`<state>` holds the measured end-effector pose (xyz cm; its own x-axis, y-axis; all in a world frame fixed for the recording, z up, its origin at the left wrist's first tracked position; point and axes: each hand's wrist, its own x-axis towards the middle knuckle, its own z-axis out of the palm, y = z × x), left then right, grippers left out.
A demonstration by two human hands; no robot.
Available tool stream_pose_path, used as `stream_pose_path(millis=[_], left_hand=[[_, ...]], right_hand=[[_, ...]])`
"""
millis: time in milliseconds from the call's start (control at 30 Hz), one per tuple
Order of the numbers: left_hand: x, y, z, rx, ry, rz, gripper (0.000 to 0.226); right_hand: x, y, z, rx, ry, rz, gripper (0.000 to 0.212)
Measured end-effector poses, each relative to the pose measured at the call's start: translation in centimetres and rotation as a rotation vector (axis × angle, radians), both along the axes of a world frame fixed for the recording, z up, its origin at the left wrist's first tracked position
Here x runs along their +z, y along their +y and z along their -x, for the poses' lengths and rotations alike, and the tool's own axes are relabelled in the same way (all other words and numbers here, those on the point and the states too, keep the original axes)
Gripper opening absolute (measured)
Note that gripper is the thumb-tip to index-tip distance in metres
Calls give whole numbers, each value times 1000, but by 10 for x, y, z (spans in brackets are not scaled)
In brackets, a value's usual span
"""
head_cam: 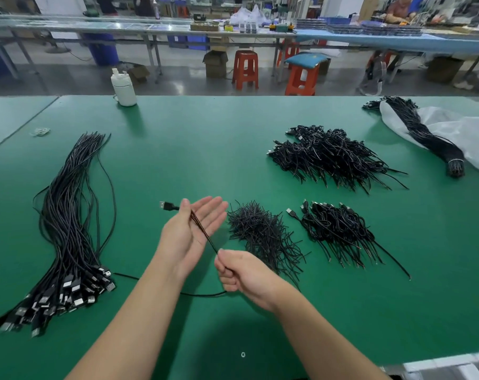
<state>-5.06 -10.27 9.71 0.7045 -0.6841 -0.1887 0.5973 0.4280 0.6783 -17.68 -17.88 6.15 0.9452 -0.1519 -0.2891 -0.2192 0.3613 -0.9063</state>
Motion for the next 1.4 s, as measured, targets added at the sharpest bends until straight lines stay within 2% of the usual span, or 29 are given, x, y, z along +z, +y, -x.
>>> stream_pose_path(millis=[33,100,200,267,333,400,467,533,633,667,733,800,867,900,967,1067,1133,1200,1267,1333,1400], left_hand=[[5,2,-2,-18,21,10,47],[14,11,-5,-171,-68,-17,43],[21,31,-7,-658,-427,-119,47],[20,41,-10,-1006,-785,-376,51],[14,42,-8,-1131,-950,-713,50],[5,38,-2,-1002,-917,-916,44],[-9,31,1,-712,-806,-889,39],[-18,22,3,-421,-729,-766,35],[-19,8,10,-88,-705,-584,29],[-17,3,11,18,-607,-487,29],[-6,-4,9,128,-263,-235,37],[9,-4,5,102,-30,-42,42],[21,1,5,-26,-28,9,39],[25,6,5,-136,-96,25,39],[31,18,5,-440,-369,-23,42],[36,31,1,-928,-872,-320,46],[38,31,3,-1072,-1075,-600,45],[36,23,11,-957,-1132,-838,40],[27,13,17,-667,-1048,-892,37],[22,6,21,-378,-790,-740,34],[18,3,23,-268,-574,-525,33]], right_hand=[[-2,-1,1,-19,8,-43,40],[-6,-8,4,-81,-9,-190,38],[-7,-23,8,-164,-31,-329,34],[-5,-31,10,-206,-25,-377,32],[-2,-39,12,-238,-20,-389,30],[1,-42,15,-228,-14,-349,30],[3,-39,17,-193,-14,-304,32],[4,-32,16,-142,-13,-266,32],[3,-20,14,-29,-15,-215,34],[3,-17,13,9,-18,-199,35],[3,-13,12,52,-21,-178,37],[5,-13,12,50,-19,-173,37],[8,-18,12,31,-24,-187,35],[10,-21,12,20,-26,-210,35],[16,-28,12,-9,-15,-260,38],[23,-39,13,-59,15,-275,41],[28,-43,13,-67,16,-274,40],[32,-44,13,-61,0,-236,39],[36,-41,12,-54,-29,-213,39],[38,-38,11,-43,-66,-176,37],[39,-33,12,-25,-89,-94,36]])
